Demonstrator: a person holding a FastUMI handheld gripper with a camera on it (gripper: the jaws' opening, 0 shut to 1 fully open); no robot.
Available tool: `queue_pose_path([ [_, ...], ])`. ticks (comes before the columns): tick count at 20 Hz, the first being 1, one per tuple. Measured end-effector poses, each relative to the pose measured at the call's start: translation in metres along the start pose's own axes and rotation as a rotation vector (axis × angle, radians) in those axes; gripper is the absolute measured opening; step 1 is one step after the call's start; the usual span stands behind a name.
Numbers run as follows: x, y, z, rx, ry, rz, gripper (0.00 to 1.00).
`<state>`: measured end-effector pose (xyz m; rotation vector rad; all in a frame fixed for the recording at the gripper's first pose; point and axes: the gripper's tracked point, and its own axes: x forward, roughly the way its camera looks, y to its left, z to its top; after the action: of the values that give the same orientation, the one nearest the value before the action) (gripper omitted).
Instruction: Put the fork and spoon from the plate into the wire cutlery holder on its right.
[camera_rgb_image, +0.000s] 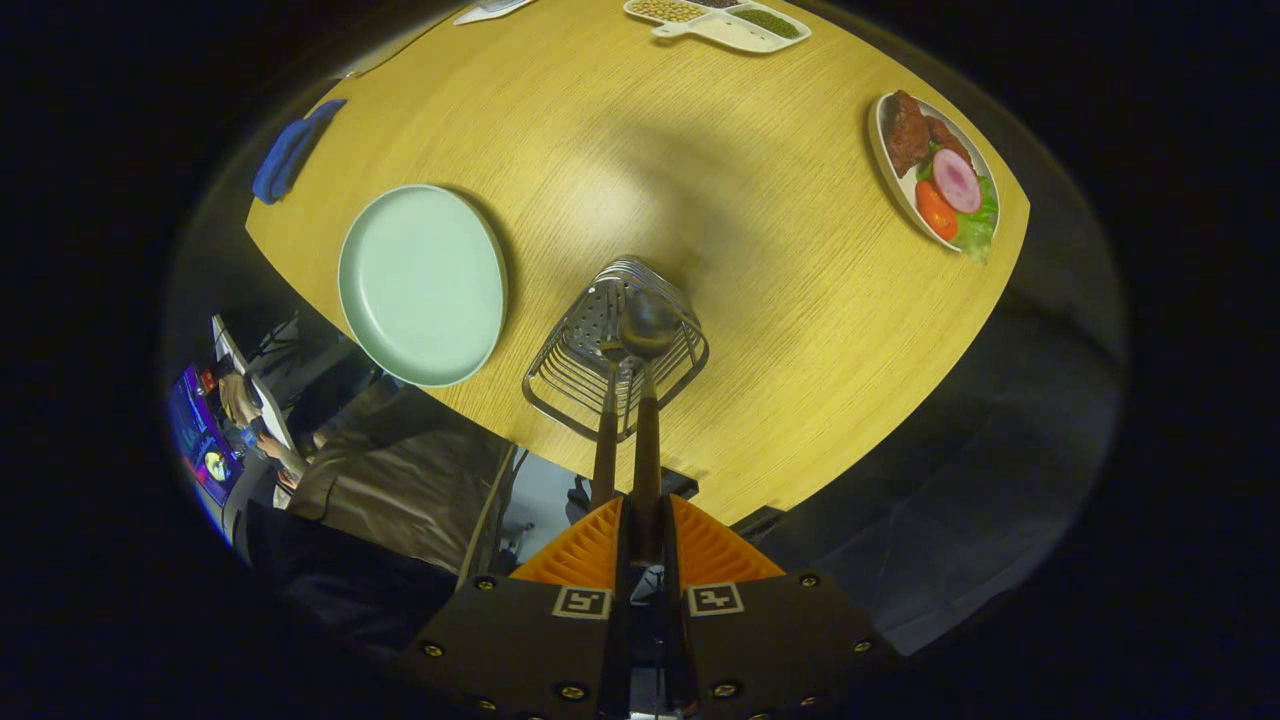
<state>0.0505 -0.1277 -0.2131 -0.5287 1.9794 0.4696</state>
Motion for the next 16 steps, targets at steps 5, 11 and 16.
queue_pose_path([
  [5,-0.009,0.000,-0.008,0.030,-0.100,0.033,0.15],
  [11,-0.035,0.020,-0.006,0.091,-0.432,0.049,0.16],
  [16,-0.087,0.047,0.002,0.235,-1.035,-0.034,0.16],
])
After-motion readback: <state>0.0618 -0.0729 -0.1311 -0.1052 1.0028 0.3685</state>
